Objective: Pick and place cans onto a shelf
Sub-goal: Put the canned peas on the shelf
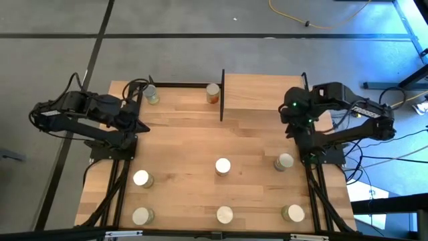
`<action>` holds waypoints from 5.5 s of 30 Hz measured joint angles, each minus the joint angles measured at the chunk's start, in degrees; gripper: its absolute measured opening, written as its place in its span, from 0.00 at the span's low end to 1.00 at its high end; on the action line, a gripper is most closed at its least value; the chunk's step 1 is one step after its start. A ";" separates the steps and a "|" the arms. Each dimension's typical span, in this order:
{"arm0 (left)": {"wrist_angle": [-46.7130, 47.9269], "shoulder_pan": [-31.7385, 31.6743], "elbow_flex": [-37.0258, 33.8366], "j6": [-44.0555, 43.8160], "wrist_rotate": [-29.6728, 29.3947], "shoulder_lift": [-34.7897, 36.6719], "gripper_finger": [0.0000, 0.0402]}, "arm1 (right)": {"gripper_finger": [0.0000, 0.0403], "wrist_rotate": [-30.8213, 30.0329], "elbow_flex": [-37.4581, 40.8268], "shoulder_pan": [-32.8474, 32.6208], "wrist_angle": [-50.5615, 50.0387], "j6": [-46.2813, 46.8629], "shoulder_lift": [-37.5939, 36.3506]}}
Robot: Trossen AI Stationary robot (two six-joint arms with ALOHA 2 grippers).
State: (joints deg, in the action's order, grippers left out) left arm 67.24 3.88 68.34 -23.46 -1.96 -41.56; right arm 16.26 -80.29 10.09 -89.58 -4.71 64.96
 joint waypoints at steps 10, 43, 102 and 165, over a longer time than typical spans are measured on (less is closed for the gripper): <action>0.02 0.00 0.00 0.02 0.00 0.00 0.00 | 0.25 -1.16 10.75 -7.93 3.89 8.79 2.97; 0.00 0.00 0.00 0.02 -0.52 0.00 0.00 | 0.25 -9.62 32.13 -11.54 15.26 5.99 2.81; -0.44 0.00 0.00 -0.13 -0.55 -0.04 0.00 | 0.14 -9.71 34.03 -11.52 23.67 2.69 2.72; -0.42 0.02 0.02 0.09 -0.52 -0.05 0.00 | 0.04 -4.84 31.36 -11.52 24.24 7.65 2.85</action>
State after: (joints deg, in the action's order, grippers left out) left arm 66.82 3.90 68.36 -23.38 -2.48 -41.61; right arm 11.42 -48.93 -1.43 -65.34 2.94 67.80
